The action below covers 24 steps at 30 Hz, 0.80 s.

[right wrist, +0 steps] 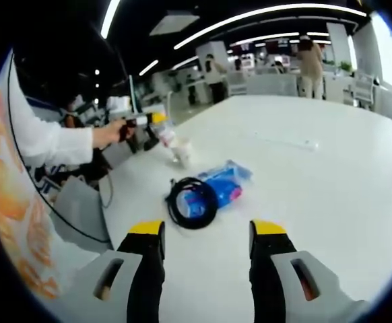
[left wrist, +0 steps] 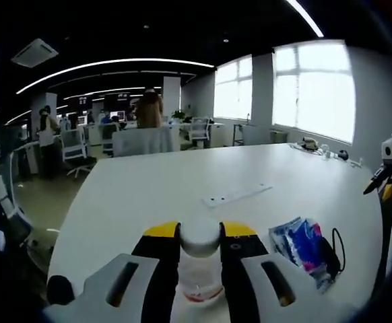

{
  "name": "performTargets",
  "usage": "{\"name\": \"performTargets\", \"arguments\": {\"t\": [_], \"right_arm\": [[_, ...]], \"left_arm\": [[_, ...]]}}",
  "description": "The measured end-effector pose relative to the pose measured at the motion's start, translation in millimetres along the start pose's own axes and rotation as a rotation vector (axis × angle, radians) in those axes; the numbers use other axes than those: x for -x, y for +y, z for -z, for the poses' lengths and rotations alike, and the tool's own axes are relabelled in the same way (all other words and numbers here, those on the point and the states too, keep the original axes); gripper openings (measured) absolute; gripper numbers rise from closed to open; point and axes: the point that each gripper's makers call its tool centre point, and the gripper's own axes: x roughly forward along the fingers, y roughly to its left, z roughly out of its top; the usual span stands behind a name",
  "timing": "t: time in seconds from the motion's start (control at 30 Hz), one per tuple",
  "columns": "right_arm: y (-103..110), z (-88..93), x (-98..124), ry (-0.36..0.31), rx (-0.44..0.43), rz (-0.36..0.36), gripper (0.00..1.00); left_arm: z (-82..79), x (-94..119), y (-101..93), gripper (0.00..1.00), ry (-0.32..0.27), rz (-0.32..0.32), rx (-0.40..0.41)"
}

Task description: Arrange the tabletop items into an orderly group along one side of the table until the central work area is clear of visible clutter.

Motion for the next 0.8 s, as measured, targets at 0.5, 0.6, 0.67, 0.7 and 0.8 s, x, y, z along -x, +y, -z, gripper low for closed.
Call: {"name": "performTargets", "arguments": {"t": [0.5,0.6,0.67,0.7,0.8], "right_arm": [[1.2,1.5,-0.6,0.007,0.001,-0.001,0.48],[2.3,1.1,-0.8,0.006,0.004,-0.004,0.48],[3.4,0.6,-0.3,0.004,0.006,-0.007,0.48],[3.8,0.4,-0.2,0.003,0.007,-0.008,0.48],[5.0,-1.2,0.0,-0.004,0.009,-0.013,0.48]], "left_arm": [[-0.9,2.5,0.4,0.21,-0.033,-0.002,0.032],[-3.8,3.7,2.6,0.27,-0.041,-0.018,0.034],[-8.0,5.2,5.7,0.46,-0.059,-0.038,0.043],[-9.6,6.0,6.2,0.59,-0.067,-0.041,0.053],[-12.3,11.8,4.9,0.83,-0.078,-0.064,0.060]]}}
